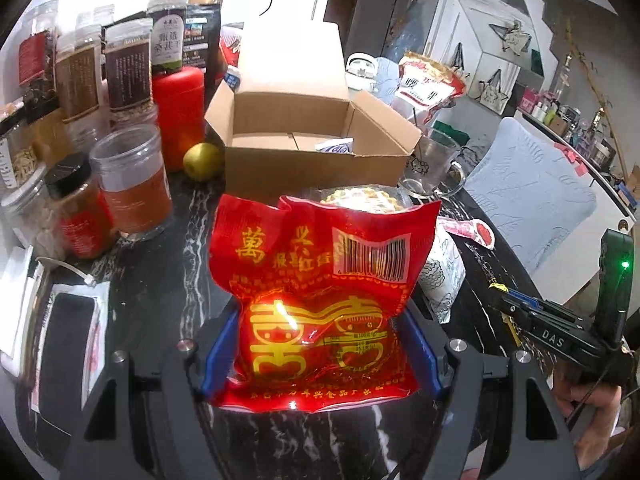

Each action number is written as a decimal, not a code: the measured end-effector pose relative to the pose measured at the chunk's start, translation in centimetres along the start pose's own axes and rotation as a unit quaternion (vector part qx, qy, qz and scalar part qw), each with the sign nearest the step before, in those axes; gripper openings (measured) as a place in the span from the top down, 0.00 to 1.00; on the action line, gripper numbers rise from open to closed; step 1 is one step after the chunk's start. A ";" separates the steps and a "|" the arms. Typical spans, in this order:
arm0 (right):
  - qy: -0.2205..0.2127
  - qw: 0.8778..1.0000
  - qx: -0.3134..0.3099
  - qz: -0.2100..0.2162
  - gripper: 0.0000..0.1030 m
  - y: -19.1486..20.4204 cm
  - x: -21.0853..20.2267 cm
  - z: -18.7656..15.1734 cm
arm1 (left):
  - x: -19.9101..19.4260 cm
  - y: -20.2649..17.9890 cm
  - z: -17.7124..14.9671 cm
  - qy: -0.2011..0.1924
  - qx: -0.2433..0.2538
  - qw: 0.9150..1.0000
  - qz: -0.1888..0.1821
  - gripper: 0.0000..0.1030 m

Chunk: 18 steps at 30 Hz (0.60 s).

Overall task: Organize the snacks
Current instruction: 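Grasp the green lollipop with the right gripper while the left gripper holds the red bag, then carry the red bag and green lollipop over the open cardboard box with both grippers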

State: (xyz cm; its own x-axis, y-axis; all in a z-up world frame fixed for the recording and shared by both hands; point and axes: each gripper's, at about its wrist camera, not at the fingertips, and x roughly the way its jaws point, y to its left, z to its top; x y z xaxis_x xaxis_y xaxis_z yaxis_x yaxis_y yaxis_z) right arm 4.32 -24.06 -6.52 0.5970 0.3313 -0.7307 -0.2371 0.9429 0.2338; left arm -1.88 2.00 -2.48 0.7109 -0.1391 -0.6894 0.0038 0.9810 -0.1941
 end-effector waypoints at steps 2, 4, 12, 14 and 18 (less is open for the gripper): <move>-0.007 1.000 -0.001 0.006 0.76 1.0 -0.7 -0.5 | -0.7 0.4 0.0 -0.007 0.007 1.000 -0.005 0.29; -0.012 1.000 0.000 0.010 0.76 1.8 -1.2 -0.8 | -1.2 0.8 0.0 -0.013 0.012 1.000 -0.008 0.29; -0.030 0.998 -0.019 0.042 0.76 5.7 -2.9 -0.9 | -3.0 2.2 0.4 -0.038 0.016 0.999 -0.018 0.29; -0.033 0.998 -0.025 0.054 0.76 6.6 -3.0 -0.5 | -3.4 2.5 0.9 -0.044 0.018 0.999 -0.017 0.29; -0.039 0.996 -0.036 0.076 0.76 8.1 -3.1 0.2 | -3.9 3.0 2.2 -0.057 0.021 0.998 -0.014 0.29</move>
State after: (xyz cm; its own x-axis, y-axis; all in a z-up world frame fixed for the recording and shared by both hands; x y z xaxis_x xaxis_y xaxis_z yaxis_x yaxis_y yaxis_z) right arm 0.70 -17.40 -2.27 0.6069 0.4743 -0.6377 -0.3826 0.8777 0.2886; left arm -3.08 5.81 1.12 0.7851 -0.1533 -0.6001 0.0527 0.9819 -0.1819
